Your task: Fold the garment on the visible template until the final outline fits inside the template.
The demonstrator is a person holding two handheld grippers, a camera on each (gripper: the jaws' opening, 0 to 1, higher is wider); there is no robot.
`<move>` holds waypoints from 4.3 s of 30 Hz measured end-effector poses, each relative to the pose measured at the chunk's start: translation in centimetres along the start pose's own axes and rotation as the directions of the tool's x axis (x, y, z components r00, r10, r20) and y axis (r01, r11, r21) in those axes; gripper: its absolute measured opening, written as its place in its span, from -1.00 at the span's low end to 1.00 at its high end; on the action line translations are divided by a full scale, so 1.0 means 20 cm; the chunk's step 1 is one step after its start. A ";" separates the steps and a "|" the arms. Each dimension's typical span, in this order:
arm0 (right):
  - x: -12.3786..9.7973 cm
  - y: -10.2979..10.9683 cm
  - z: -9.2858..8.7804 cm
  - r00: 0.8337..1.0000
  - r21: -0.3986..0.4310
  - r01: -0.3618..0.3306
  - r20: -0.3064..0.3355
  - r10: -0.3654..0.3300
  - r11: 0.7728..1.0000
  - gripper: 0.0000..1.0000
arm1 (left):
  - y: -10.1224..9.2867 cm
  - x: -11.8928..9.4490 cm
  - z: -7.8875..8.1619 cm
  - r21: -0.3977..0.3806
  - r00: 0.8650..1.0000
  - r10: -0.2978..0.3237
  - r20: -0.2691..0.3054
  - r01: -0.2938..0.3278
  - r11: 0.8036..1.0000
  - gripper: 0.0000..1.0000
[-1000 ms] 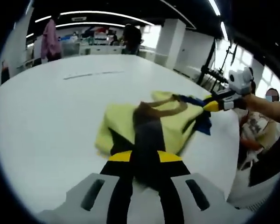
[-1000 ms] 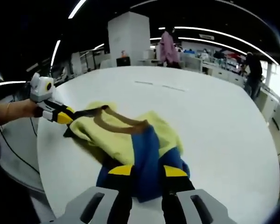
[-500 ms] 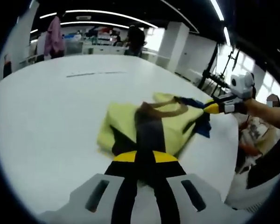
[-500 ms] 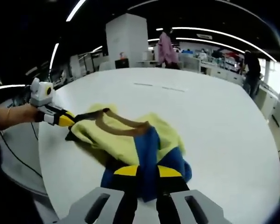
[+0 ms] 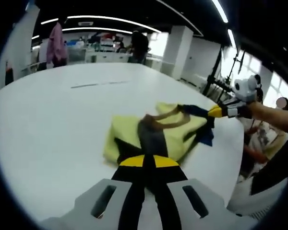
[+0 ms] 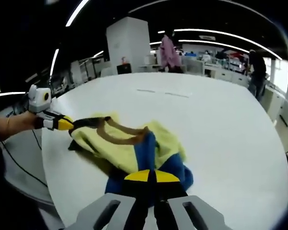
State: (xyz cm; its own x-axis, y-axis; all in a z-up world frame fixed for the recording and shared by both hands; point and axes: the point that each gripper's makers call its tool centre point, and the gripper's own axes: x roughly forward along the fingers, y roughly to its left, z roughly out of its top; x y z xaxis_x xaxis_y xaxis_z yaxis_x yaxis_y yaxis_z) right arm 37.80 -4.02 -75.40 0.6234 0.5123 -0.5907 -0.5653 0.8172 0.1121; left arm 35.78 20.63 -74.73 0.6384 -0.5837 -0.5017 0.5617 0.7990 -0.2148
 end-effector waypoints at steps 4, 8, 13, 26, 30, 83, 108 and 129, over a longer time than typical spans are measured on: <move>-0.03 0.01 0.06 1.000 0.009 -0.006 0.030 0.006 1.000 -1.00 | -0.01 -0.04 0.07 0.026 1.000 0.005 0.028 -0.006 1.000 -0.98; -0.07 0.02 0.14 0.998 0.005 -0.007 0.058 0.007 1.000 -1.00 | -0.03 -0.08 0.15 0.042 0.997 0.004 0.073 -0.007 0.999 -0.98; -0.11 0.03 0.24 0.995 0.004 -0.014 0.098 0.014 1.000 -1.00 | -0.05 -0.11 0.24 0.071 0.995 0.007 0.101 -0.014 0.997 -0.99; -0.14 -0.01 0.49 0.986 -0.012 0.006 0.168 -0.004 1.000 -1.00 | 0.04 -0.16 0.53 0.105 0.979 0.059 0.197 -0.081 0.991 -0.99; -0.13 -0.04 0.59 0.982 -0.024 0.024 0.190 -0.019 0.999 -1.00 | 0.08 -0.15 0.64 0.113 0.970 0.071 0.235 -0.099 0.989 -0.99; 0.92 -0.73 0.66 0.959 0.230 0.264 0.037 -0.280 0.937 -1.00 | 0.90 0.84 0.61 0.166 0.952 0.307 0.007 -0.304 0.938 -0.98; 0.76 -0.42 0.73 0.999 0.099 0.015 0.045 -0.020 0.995 0.34 | 0.81 0.56 0.63 0.107 0.964 0.259 0.064 -0.265 0.958 0.01; 0.39 -0.08 0.56 0.987 0.011 -0.158 -0.001 0.158 0.987 0.62 | 0.51 0.20 0.49 0.149 0.987 0.138 0.082 -0.149 0.978 0.31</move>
State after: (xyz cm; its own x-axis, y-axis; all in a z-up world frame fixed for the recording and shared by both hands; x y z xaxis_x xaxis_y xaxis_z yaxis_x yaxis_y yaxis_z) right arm 49.72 1.61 -71.31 0.5256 0.6345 -0.5666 -0.6508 0.7289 0.2126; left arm 49.18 24.96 -70.68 0.7506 -0.4780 -0.4562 0.5325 0.8464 -0.0108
